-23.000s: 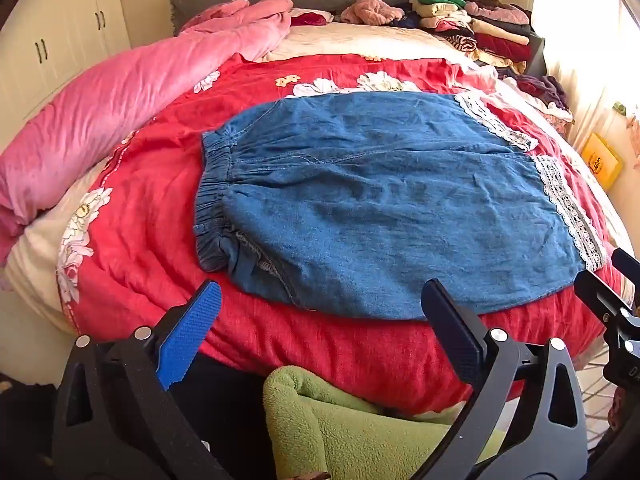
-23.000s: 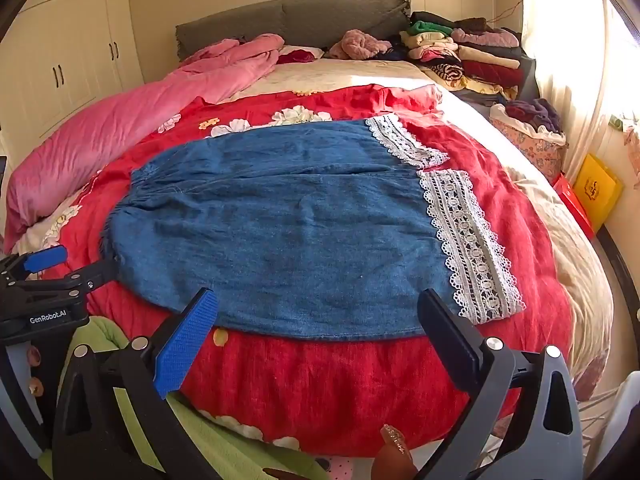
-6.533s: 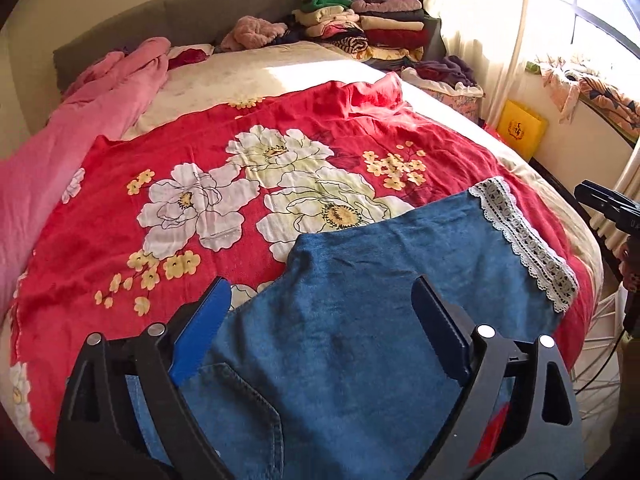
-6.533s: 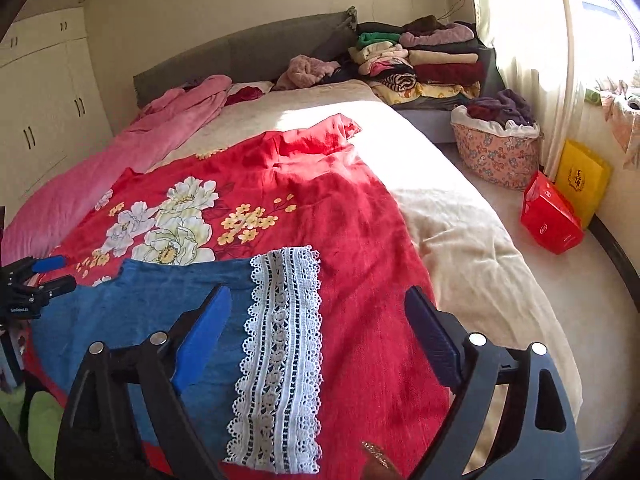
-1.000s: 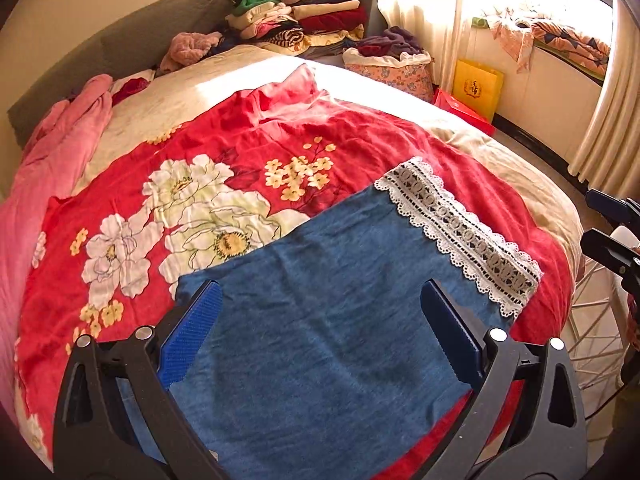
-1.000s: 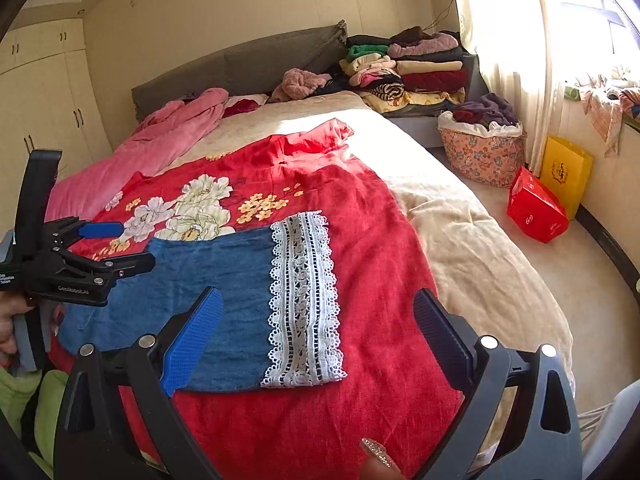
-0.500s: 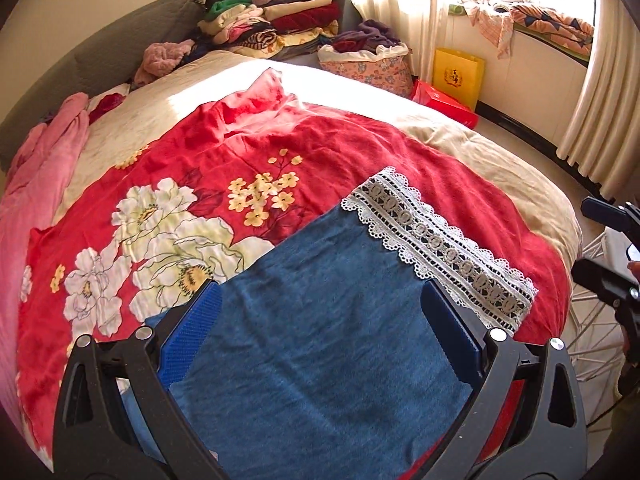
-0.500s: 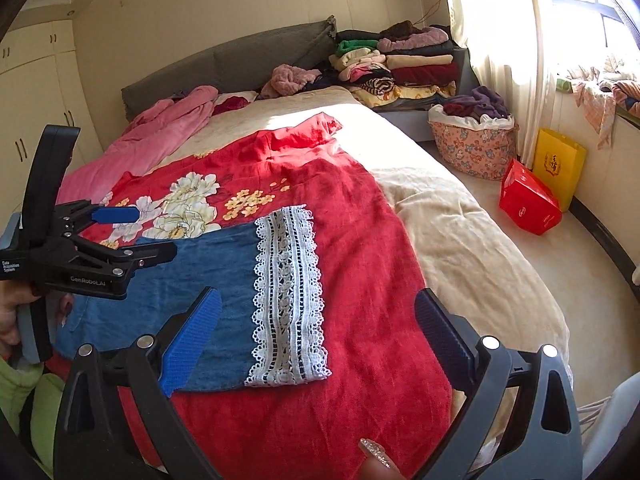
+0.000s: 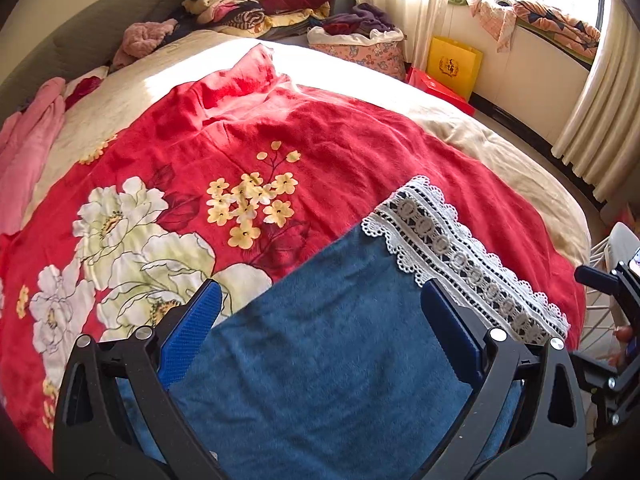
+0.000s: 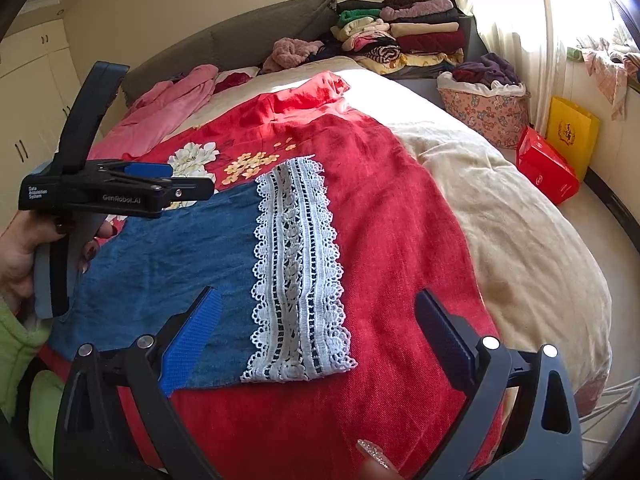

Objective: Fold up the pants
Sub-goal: 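Grasp the lace hem with the left tool while the right tool grasps it too, then lift and fold the lace hem over onto the pocket side with both tools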

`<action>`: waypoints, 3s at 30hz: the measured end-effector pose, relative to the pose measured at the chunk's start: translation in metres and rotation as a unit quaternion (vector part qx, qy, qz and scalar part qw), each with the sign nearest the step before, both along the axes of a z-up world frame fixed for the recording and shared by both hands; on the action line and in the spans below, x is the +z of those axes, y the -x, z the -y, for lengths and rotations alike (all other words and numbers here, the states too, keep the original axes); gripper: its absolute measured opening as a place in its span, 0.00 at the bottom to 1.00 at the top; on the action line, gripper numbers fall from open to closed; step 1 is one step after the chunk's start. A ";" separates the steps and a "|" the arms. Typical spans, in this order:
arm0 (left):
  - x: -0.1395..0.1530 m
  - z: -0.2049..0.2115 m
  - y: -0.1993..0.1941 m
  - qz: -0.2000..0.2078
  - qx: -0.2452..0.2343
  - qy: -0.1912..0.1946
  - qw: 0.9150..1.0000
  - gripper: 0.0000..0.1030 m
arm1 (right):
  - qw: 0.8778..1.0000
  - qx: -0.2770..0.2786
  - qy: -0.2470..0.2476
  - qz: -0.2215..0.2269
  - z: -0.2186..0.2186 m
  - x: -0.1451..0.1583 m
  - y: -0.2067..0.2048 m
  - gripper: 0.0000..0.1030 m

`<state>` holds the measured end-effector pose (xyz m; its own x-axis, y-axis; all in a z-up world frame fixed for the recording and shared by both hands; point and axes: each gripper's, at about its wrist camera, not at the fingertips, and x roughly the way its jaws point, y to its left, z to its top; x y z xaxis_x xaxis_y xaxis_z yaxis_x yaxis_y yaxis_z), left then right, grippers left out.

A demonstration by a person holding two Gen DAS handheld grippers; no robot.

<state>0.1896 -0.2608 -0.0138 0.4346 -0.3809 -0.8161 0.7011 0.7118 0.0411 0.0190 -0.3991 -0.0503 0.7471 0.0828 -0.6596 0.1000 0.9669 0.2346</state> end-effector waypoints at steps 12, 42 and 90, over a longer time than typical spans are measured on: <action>-0.014 0.032 -0.026 -0.029 -0.032 0.012 0.999 0.86 | 0.999 0.020 -0.034 -0.002 0.000 -0.010 -0.004 0.81; -0.055 0.054 -0.021 -0.072 -0.089 0.014 0.993 0.51 | 0.998 0.031 -0.038 -0.031 -0.008 -0.039 -0.029 0.57; 0.001 -0.197 -0.027 -0.054 0.089 0.186 0.977 0.15 | 0.961 0.273 0.045 -0.001 -0.227 0.049 -0.052 0.17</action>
<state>0.2167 -0.0634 -0.0131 0.4396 -0.5859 -0.6808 0.5501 0.7748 -0.3115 0.0710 -0.1718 -0.0013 0.6073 0.4044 -0.6838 -0.4281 0.8917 0.1471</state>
